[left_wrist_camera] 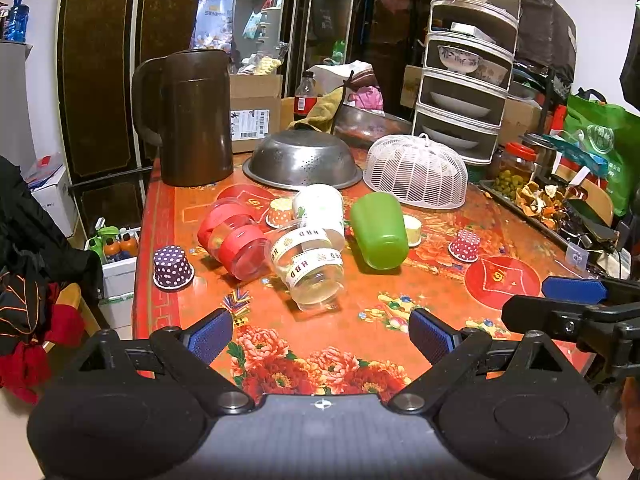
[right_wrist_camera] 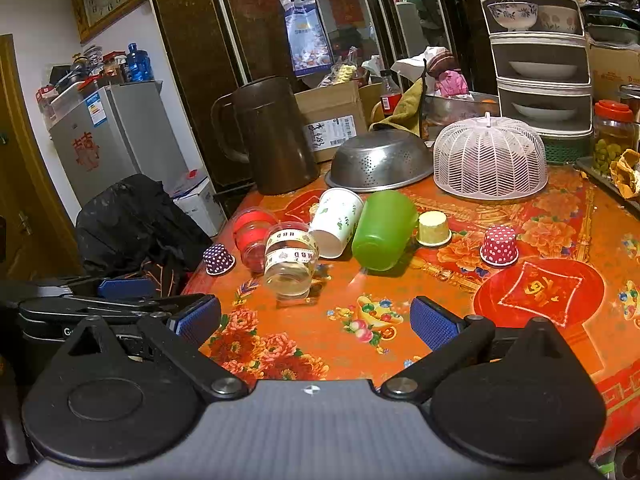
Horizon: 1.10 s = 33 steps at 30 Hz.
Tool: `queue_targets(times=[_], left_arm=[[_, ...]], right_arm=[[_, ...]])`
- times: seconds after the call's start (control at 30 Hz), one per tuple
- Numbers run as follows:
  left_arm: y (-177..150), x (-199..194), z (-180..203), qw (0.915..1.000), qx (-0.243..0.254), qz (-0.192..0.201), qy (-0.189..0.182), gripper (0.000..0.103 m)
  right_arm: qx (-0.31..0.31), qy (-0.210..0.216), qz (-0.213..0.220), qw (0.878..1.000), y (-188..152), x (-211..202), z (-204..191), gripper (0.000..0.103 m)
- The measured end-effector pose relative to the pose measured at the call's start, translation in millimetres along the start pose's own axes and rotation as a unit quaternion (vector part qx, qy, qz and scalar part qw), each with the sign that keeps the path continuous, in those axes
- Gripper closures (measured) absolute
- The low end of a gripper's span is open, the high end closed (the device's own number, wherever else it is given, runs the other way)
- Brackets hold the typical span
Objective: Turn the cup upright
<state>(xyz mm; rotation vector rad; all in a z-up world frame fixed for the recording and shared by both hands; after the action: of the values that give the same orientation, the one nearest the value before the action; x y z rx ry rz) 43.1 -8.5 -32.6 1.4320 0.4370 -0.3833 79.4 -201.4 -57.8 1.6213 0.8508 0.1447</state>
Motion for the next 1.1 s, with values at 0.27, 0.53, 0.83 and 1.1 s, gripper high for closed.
queue_targets(times=[0.27, 0.53, 0.83, 1.1], left_arm=[[-0.2, 0.7, 1.1, 1.0, 0.001, -0.002, 0.0, 0.007], [-0.1, 0.5, 0.9, 1.0, -0.001, -0.001, -0.003, 0.007], [-0.5, 2.1, -1.5, 1.0, -0.004, -0.003, -0.002, 0.007], [0.7, 0.3, -0.1, 1.0, -0.002, 0.0, -0.004, 0.007]], right_arm=[[0.001, 0.001, 0.001, 1.0, -1.0, -1.3, -1.1, 0.001], [0.001, 0.003, -0.001, 1.0, -1.8, -0.9, -1.6, 0.001], [0.001, 0.003, -0.003, 1.0, -2.0, 0.2, -2.7, 0.001], [0.001, 0.01, -0.002, 1.0, -0.6, 2.0, -4.2, 0.001]])
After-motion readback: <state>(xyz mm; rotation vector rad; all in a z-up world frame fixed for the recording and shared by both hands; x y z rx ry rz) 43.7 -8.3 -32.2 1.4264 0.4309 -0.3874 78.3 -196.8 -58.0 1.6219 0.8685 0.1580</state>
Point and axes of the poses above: each gripper's, at about its wrist camera, not at the fingertips, and x roughly the way its jaws point, z to its right, y to its top, the point moved 5 cm from there along x, roughly the way its jaws point, and after that the axes turned 5 degrees about z, right-handed, at the moved point
